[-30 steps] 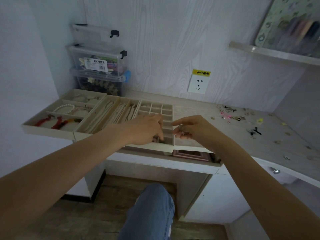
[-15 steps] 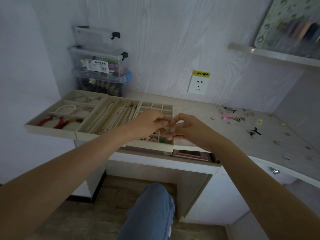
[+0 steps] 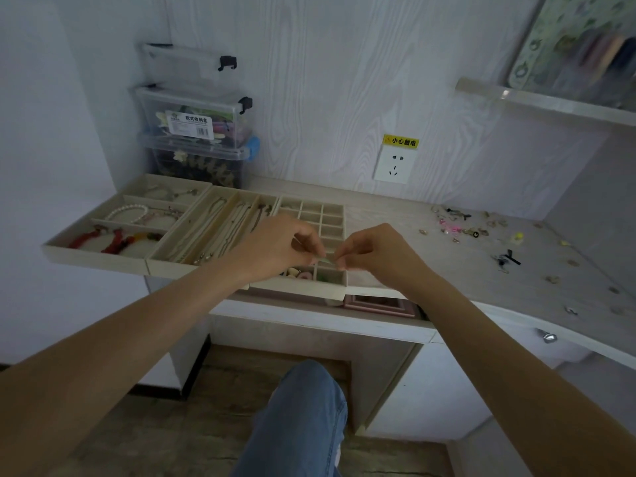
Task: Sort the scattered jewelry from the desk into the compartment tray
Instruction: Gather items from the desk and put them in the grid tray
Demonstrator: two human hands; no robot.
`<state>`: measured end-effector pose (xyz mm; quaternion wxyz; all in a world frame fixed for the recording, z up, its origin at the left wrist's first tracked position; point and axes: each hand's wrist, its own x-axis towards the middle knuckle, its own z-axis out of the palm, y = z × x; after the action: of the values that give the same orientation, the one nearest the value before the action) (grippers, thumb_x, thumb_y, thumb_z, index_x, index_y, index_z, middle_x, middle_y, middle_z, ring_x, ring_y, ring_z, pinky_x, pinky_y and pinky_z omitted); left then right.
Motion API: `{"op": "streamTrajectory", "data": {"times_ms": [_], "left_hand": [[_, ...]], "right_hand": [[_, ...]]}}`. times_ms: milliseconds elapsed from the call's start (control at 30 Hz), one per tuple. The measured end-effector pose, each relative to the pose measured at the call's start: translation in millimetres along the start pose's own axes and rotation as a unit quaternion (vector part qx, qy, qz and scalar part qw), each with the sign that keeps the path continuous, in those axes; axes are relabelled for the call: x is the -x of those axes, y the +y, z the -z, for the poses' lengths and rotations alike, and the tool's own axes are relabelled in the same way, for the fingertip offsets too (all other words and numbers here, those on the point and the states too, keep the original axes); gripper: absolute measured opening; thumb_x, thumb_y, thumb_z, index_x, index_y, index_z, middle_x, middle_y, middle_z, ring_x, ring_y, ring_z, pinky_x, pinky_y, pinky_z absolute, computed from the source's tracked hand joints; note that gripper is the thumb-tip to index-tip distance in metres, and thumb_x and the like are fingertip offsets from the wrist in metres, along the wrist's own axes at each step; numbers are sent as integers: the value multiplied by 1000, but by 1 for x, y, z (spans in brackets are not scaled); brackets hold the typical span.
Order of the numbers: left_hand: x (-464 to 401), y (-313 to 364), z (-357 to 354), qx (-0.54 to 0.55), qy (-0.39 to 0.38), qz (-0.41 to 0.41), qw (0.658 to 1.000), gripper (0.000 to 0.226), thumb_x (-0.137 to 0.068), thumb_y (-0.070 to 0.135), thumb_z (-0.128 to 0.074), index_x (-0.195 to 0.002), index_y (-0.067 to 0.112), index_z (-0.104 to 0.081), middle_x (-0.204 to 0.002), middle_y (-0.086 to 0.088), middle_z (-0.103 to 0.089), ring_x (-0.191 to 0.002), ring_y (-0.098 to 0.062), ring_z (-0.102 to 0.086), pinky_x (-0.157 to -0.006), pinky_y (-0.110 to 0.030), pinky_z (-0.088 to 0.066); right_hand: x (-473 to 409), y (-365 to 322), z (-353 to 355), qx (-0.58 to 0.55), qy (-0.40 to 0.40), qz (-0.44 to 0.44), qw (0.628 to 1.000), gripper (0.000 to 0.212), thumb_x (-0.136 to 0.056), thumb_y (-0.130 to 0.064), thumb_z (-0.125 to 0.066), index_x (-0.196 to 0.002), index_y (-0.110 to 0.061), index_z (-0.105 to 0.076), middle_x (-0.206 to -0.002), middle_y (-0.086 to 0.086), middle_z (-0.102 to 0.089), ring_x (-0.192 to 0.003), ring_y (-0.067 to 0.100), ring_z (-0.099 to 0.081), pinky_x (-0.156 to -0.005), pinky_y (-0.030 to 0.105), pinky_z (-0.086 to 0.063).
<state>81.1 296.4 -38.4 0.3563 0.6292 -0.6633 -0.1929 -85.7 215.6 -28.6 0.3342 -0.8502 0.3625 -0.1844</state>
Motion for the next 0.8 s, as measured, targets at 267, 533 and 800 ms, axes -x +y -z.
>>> {"op": "streamTrajectory", "data": {"times_ms": [267,533,800], "left_hand": [[2,-2,-2,-61,20,5,998,9,-81,9,-69,-88,13,-71,-85,2,-69,-77,-4,-62,-70,-11,-48],[1,2,-15,-160,33,8,987,6,-81,11,-69,-86,11,-71,-83,0,-69,-73,-6,-60,-72,-18,-50],[-1,5,-16,-143,21,34,989,8,-80,10,-70,-88,10,-69,-84,0,-67,-72,-6,-58,-63,-9,-42]], "right_hand": [[-1,-2,-4,54,23,-19,998,10,-79,-3,-69,-81,-12,-73,-71,-3,-67,-65,-1,-60,-60,-1,-42],[-5,-12,-23,220,17,4,975,11,-85,-12,-63,-87,-16,-73,-93,9,-70,-85,25,-65,-83,38,-54],[-2,-13,-21,246,4,26,969,14,-85,-10,-65,-93,-15,-74,-98,9,-71,-88,24,-65,-85,35,-53]]}}
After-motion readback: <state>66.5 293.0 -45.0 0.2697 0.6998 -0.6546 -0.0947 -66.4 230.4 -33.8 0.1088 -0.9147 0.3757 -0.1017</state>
